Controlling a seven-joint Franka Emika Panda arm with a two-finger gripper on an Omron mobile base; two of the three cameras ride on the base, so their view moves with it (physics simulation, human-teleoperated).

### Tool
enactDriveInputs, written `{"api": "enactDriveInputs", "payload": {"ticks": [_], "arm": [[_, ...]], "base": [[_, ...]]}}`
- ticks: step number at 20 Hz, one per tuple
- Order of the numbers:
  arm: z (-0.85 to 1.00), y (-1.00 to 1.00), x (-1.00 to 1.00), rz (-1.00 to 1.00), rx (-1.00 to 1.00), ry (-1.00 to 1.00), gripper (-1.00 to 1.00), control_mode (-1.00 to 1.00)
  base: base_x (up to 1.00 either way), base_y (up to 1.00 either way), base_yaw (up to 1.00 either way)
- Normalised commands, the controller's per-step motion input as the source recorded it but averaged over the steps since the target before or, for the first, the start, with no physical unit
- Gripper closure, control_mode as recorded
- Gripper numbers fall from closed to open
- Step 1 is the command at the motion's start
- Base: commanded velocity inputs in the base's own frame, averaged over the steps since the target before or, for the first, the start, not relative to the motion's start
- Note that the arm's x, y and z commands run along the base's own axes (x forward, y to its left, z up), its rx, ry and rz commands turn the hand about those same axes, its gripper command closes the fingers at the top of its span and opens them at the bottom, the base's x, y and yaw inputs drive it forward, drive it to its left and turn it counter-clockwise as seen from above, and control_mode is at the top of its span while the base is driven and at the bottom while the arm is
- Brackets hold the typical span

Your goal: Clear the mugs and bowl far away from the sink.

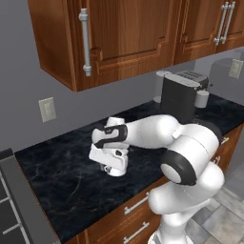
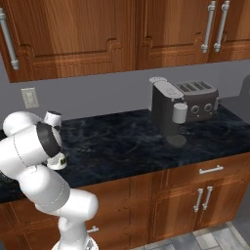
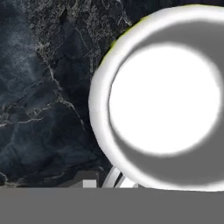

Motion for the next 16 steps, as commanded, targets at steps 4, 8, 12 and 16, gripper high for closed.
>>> {"api": "enactDriveInputs", "payload": {"ticks": [4, 8, 12, 16], "arm": [[-0.31, 0.02, 0.24, 0.00, 0.00, 0.00, 1.00, -1.00], [-0.35, 0.01, 0.15, 0.00, 0.00, 0.00, 1.00, -1.00], [-0.33, 0.00, 0.01, 0.00, 0.00, 0.00, 1.00, -1.00], [-0.21, 0.00, 0.00, 0.00, 0.00, 0.00, -1.00, -1.00]], "base": [[0.00, 0.00, 0.00], [0.00, 0.00, 0.00], [0.00, 0.00, 0.00], [0.00, 0.00, 0.00]]}}
